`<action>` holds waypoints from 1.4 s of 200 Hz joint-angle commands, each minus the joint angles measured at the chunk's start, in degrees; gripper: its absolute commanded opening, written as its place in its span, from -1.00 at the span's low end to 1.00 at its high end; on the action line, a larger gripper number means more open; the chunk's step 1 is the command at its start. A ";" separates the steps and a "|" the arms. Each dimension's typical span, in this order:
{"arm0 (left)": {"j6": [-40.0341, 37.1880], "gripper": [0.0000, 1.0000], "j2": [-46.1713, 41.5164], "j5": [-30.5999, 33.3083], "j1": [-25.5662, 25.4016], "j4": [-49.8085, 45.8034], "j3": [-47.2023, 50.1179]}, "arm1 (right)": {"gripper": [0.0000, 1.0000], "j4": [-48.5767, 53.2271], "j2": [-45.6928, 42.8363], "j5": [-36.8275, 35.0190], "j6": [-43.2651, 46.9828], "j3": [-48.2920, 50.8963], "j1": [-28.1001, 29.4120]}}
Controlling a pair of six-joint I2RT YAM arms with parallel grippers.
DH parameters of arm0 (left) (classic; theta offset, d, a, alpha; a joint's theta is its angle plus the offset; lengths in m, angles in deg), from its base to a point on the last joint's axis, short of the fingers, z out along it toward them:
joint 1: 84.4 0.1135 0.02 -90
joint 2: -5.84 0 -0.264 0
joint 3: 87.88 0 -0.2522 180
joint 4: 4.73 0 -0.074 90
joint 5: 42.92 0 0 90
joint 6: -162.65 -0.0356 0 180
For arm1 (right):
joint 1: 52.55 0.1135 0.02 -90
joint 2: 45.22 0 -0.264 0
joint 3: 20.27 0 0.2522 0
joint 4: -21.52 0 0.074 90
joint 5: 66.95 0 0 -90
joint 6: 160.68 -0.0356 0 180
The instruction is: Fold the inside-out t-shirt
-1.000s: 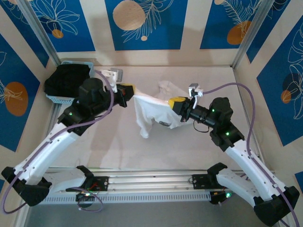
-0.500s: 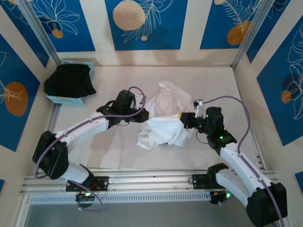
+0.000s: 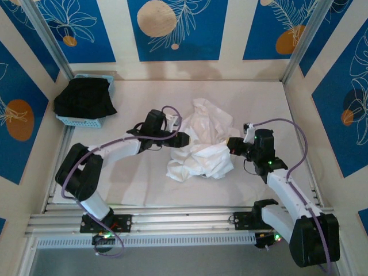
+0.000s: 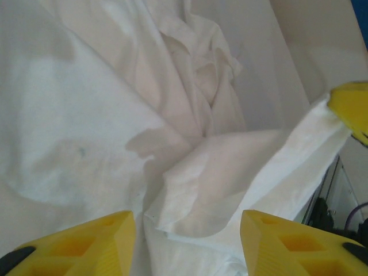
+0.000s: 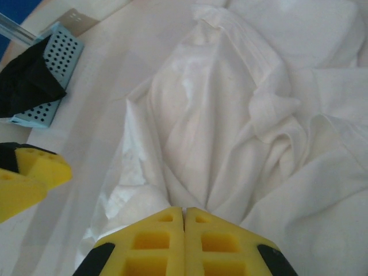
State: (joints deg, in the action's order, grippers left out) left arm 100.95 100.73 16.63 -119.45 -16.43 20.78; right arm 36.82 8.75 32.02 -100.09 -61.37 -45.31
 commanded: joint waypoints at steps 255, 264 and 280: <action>-90.84 0.11 14.08 14.42 -5.94 -6.99 -12.31 | -1.00 1.32 9.73 5.27 -0.91 -5.71 -8.04; -92.25 0.11 14.37 13.68 -6.31 -7.20 -12.55 | -1.00 1.36 9.69 5.33 -0.91 -5.75 -8.03; -93.17 0.11 15.01 13.16 -6.95 -5.38 -12.46 | -1.00 1.33 9.73 5.36 -0.88 -5.80 -8.04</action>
State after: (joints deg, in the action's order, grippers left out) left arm 14.22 114.46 30.72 -125.11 -21.56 9.94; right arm 39.14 18.61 35.78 -101.94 -65.13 -53.00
